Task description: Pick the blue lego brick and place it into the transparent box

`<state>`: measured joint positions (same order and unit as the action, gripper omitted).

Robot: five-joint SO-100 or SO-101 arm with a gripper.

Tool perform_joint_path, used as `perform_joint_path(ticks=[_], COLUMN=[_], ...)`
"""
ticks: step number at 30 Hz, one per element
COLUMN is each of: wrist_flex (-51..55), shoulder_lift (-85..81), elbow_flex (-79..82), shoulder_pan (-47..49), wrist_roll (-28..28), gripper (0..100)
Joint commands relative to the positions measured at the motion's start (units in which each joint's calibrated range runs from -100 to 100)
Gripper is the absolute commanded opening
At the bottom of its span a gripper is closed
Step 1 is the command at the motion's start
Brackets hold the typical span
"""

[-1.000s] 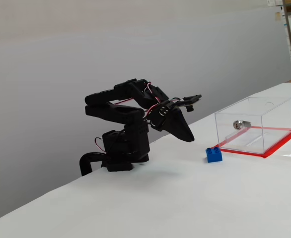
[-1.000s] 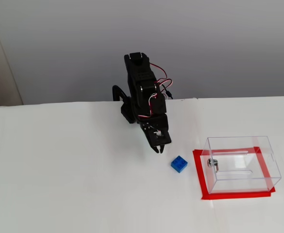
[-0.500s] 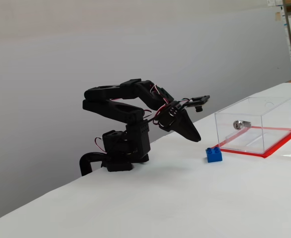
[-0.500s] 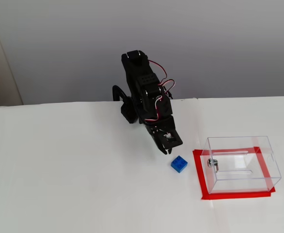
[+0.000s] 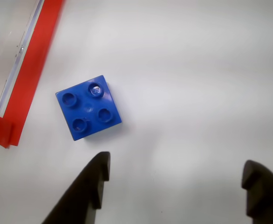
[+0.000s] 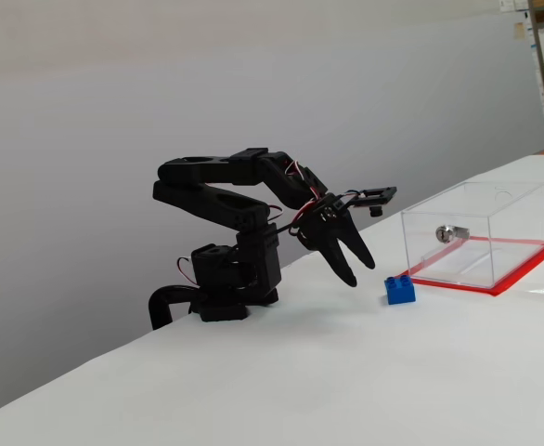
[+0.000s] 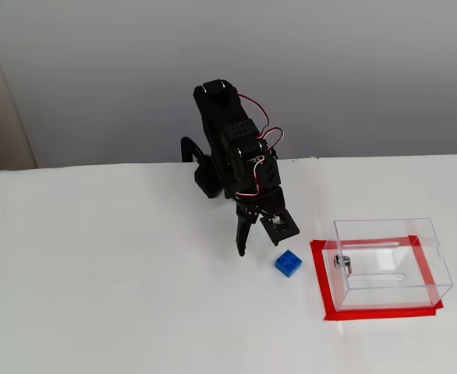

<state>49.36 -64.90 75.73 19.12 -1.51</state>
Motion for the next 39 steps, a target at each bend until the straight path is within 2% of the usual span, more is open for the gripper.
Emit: perform_joint_path(ticks=[1,11,22,39], wrist_flex=[-1.0,-4.6,-4.5,-4.5], shoulder_lift=[0.2,1.7,15.3,32.5], elbow_flex=[-3.2,-3.4,-12.7,-23.8], shoulder_pan=[2.1,3.8,8.3,9.7], wrist_roll=[0.1,-0.2,0.2,0.1], gripper=[32,32,32,32])
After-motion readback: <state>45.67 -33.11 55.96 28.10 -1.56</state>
